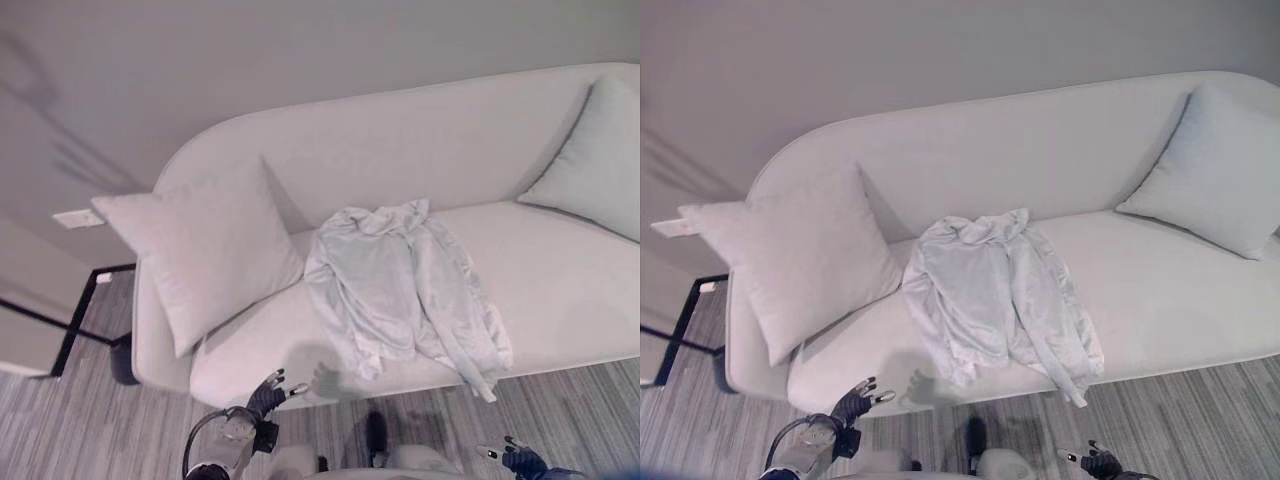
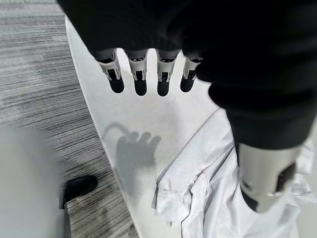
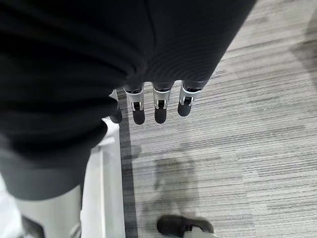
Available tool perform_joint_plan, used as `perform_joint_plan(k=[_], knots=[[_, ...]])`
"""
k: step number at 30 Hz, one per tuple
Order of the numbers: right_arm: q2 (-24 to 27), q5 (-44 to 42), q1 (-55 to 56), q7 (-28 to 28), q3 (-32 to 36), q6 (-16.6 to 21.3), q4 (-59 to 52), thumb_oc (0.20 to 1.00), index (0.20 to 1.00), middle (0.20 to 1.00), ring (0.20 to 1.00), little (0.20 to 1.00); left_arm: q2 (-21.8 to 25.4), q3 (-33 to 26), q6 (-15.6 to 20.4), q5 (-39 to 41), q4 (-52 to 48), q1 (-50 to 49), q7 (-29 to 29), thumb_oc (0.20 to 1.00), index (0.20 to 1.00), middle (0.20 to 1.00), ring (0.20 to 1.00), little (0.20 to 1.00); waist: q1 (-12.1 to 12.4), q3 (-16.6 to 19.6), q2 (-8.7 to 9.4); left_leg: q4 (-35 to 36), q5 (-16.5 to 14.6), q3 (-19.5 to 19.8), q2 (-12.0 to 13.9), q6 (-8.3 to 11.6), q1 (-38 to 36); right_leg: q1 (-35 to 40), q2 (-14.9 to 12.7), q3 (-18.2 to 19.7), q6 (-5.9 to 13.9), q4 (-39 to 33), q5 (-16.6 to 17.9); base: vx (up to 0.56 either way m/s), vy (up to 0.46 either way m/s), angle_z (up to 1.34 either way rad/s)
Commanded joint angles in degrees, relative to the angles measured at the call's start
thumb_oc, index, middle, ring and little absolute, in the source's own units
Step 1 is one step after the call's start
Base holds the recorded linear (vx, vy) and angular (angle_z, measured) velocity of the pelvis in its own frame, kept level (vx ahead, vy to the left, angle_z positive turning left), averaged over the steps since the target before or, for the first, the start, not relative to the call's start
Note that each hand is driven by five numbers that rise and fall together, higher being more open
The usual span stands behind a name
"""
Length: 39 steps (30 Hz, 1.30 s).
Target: Hang the clothes on the sofa on the clothes rack.
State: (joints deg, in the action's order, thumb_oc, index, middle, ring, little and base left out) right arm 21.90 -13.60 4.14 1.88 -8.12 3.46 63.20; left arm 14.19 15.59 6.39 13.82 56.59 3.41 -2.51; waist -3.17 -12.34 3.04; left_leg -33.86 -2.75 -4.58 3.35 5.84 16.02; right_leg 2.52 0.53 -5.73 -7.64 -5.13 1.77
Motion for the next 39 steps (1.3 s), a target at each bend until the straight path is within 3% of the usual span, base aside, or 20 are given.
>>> perform_joint_plan(k=[1, 2, 9, 17, 19, 20, 21, 22, 24, 25, 27, 29, 30, 33, 35, 36, 37, 38, 39], knots=[[4.39, -1.72, 3.47, -0.77, -0.53, 1.55, -3.07, 1.0, 1.0, 1.0, 1.0, 1.0, 0.89, 0.66, 1.24, 2.4, -1.9, -0.22, 0.66, 1.0, 1.0, 1.0, 1.0, 1.0, 1.31, 0.91, -2.79, 25.59, 5.1, 0.01, -3.58, -2.55, -8.75, 0.92, -2.15, 3.61, 11.45, 0.13, 1.39, 0.19, 0.093, -0.45], [4.27, -0.98, 3.12, -0.55, -1.12, 1.54, -3.22, 1.0, 1.0, 1.0, 1.0, 1.0, 0.64, 0.16, 1.44, 2.49, -1.44, -0.72, 0.8, 1.0, 1.0, 1.0, 1.0, 1.0, 1.54, 1.33, -3.43, 31.19, 5.02, 1.03, -4.17, -2.47, -11.05, 1.52, -1.54, 4.0, 11.73, 0.13, 0.67, 0.22, 0.101, -0.04], [2.53, 0.75, 3.53, -0.33, -2.28, 1.75, -3.8, 1.0, 1.0, 1.0, 1.0, 1.0, 0.63, -0.41, 1.42, 1.25, 1.66, -1.15, 0.73, 1.0, 1.0, 1.0, 1.0, 1.0, 1.5, 3.22, -3.94, 38.74, 5.8, 2.09, -5.26, -3.05, -17.05, 2.29, -1.77, 4.56, 12.11, 0.13, -0.02, 0.11, 0.066, 0.01], [0.47, 2.55, 3.52, 0.11, -3.1, 1.33, -1.27, 1.0, 1.0, 1.0, 1.0, 1.0, 1.48, -1.4, 1.49, 0.12, 2.08, -1.85, 0.62, 1.0, 1.0, 1.0, 1.0, 1.0, 1.92, 4.32, -3.27, 38.86, 2.97, -0.2, -5.85, -4.65, -19.36, 2.47, -3.22, 6.25, 13.81, 0.78, 0.58, 0.05, 0.073, -0.16], [0.33, 3.06, 3.19, 0.12, -3.19, 1.28, -0.73, 1.0, 1.0, 1.0, 1.0, 1.0, 1.83, -1.49, 1.48, 0.5, 1.23, -1.66, 0.58, 1.0, 1.0, 1.0, 1.0, 1.0, 2.12, 3.72, -3.38, 38.86, 2.61, -1.25, -5.76, -5.23, -19.39, -0.11, -3.54, 6.8, 14.31, 5.37, 0.24, -0.07, 0.076, -0.31], [0.2, 3.13, 2.7, 0.24, -3.48, 1.08, -1.11, 1.0, 1.0, 1.0, 1.0, 1.0, 2.32, -1.02, 1.44, 0.93, -0.23, -1.09, 0.55, 1.0, 1.0, 1.0, 1.0, 1.0, 1.65, 2.04, -3.62, 38.86, 2.98, -1.71, -5.28, -5.68, -19.17, -4.49, -3.04, 7.7, 15.54, 13.02, -0.4, -0.13, 0.088, -0.37], [0.17, 3.06, 2.68, 0.27, -3.5, 1.06, -1.65, 1.0, 1.0, 1.0, 1.0, 1.0, 2.59, -0.86, 1.42, 1.0, -1.14, -0.74, 0.61, 1.0, 1.0, 1.0, 1.0, 1.0, 1.31, 1.38, -3.72, 38.86, 3.23, -1.53, -5.06, -5.8, -18.98, -6.13, -2.79, 8.67, 16.22, 16.17, -0.72, -0.12, 0.044, -0.47], [0.05, 3.05, 2.78, 0.25, -3.42, 1.08, -2.27, 1.0, 1.0, 1.0, 1.0, 1.0, 2.9, -0.81, 1.4, 0.99, -1.84, -0.42, 0.63, 1.0, 1.0, 1.0, 1.0, 1.0, 1.24, 1.0, -3.86, 38.86, 3.2, -1.54, -4.66, -5.79, -18.87, -6.9, -3.38, 9.07, 16.54, 17.58, -1.09, -0.05, -0.042, -0.41], [-0.23, 3.13, 2.99, 0.21, -3.27, 1.03, -2.57, 1.0, 1.0, 1.0, 1.0, 1.0, 3.36, -0.63, 1.39, 0.95, -2.89, -0.23, 0.62, 1.0, 1.0, 1.0, 1.0, 1.0, 1.68, 1.09, -4.17, 38.86, 2.69, -2.19, -3.43, -5.4, -18.9, -6.85, -7.25, 6.9, 15.87, 17.29, -0.88, -0.01, -0.089, -0.11], [-0.23, 3.13, 3.02, 0.21, -3.27, 1.03, -2.57, 1.0, 1.0, 1.0, 1.0, 1.0, 3.36, -0.62, 1.39, 0.96, -2.9, -0.25, 0.62, 1.0, 1.0, 1.0, 1.0, 1.0, 1.58, 0.97, -4.14, 38.86, 2.64, -2.08, -3.47, -5.41, -19.07, -6.64, -7.31, 6.79, 15.88, 17.3, -0.98, 0.0, -0.16, -0.05], [-0.79, 3.63, 3.1, 0.22, -2.74, 0.54, -1.45, 1.0, 1.0, 1.0, 1.0, 1.0, 3.81, 0.19, 1.04, 1.95, -5.37, -0.1, 0.56, 1.0, 1.0, 1.0, 1.0, 1.0, 2.2, 2.4, -3.98, 38.86, 2.31, -2.25, -1.77, -4.39, -18.9, -5.79, -15.11, 2.74, 16.42, 12.21, 3.82, 0.04, -0.279, -0.18], [-0.91, 3.64, 2.97, 0.35, -2.67, 0.45, -1.55, 1.0, 1.0, 1.0, 1.0, 1.0, 3.96, 0.22, 0.98, 2.38, -5.87, -0.23, 0.59, 1.0, 1.0, 1.0, 1.0, 1.0, 2.23, 2.81, -3.54, 38.86, 2.09, -2.52, -1.51, -4.09, -19.05, -5.87, -16.44, 2.61, 17.13, 10.13, 5.64, 0.05, -0.239, -0.08], [-0.59, 3.75, 2.44, 0.49, -2.6, 0.22, -1.97, 1.0, 1.0, 1.0, 1.0, 1.0, 4.17, 0.33, 1.0, 2.34, -6.11, 0.02, 0.62, 1.0, 1.0, 1.0, 1.0, 1.0, 2.02, 3.22, -2.71, 38.86, 1.56, -2.85, -1.17, -3.44, -19.44, -7.18, -17.53, 3.45, 18.5, 6.65, 8.4, 0.05, -0.288, -0.26], [-0.44, 4.02, 2.89, 0.66, -2.9, 0.13, -4.57, 1.0, 1.0, 1.0, 1.0, 1.0, 4.84, 1.21, 1.16, 1.92, -6.09, 0.6, 0.44, 1.0, 1.0, 1.0, 1.0, 1.0, 1.51, 3.44, -1.22, 38.86, 0.68, -3.08, -0.14, -1.82, -20.92, -6.8, -16.62, 4.1, 19.87, 0.9, 8.33, 0.08, -0.395, -0.16], [0.04, 4.49, 3.75, 0.84, -2.83, 0.43, -8.07, 1.0, 1.0, 1.0, 1.0, 1.0, 4.99, 1.18, 1.35, 1.72, -7.71, 0.89, 0.34, 1.0, 1.0, 1.0, 1.0, 1.0, 1.02, 4.19, -0.32, 38.86, 1.82, -2.71, 2.83, 0.39, -21.58, -4.68, -14.87, 4.79, 19.88, 0.9, 6.95, 0.1, -0.5, 0.27], [0.85, 4.25, 4.5, 1.08, -2.36, 0.74, -10.04, 1.0, 1.0, 1.0, 1.0, 1.0, 5.22, 1.27, 1.42, 2.15, -8.83, 0.78, 0.26, 1.0, 1.0, 1.0, 1.0, 1.0, 0.72, 4.36, -0.62, 38.86, 2.4, -2.59, 4.31, 1.14, -21.53, -4.14, -13.67, 4.58, 19.4, 0.94, 6.33, 0.06, -0.568, 0.02], [2.89, 3.8, 5.64, 1.2, -1.3, 0.95, -13.37, 1.0, 1.0, 1.0, 1.0, 1.0, 5.65, 2.03, 1.13, 2.5, -11.88, 1.07, -0.21, 1.0, 1.0, 1.0, 1.0, 1.0, -0.02, 4.03, -1.77, 37.02, 4.16, -1.4, 7.8, 2.1, -21.18, -2.11, -10.83, 3.6, 17.47, 1.51, 3.51, 0.0, -0.683, 0.23], [6.16, 3.34, 6.77, 0.6, 0.7, 1.1, -17.3, 1.0, 1.0, 1.0, 1.0, 1.0, 5.4, 3.08, 0.75, 2.38, -14.97, 2.03, -0.25, 1.0, 1.0, 1.0, 1.0, 1.0, -0.53, 1.86, -2.44, 26.09, 7.27, 0.3, 9.33, 2.19, -15.31, 1.13, -9.29, 1.31, 15.01, 1.33, 1.81, -0.04, -0.624, 0.79], [7.17, 3.16, 6.52, 0.38, 1.26, 1.12, -18.33, 1.0, 1.0, 1.0, 1.0, 1.0, 5.39, 2.85, 0.71, 2.26, -16.35, 2.42, -0.07, 1.0, 1.0, 1.0, 1.0, 1.0, -0.64, 1.03, -2.41, 22.84, 8.24, 1.01, 8.92, 1.97, -13.27, 2.0, -8.99, 0.7, 14.55, 0.89, 1.49, -0.04, -0.383, 1.09]])
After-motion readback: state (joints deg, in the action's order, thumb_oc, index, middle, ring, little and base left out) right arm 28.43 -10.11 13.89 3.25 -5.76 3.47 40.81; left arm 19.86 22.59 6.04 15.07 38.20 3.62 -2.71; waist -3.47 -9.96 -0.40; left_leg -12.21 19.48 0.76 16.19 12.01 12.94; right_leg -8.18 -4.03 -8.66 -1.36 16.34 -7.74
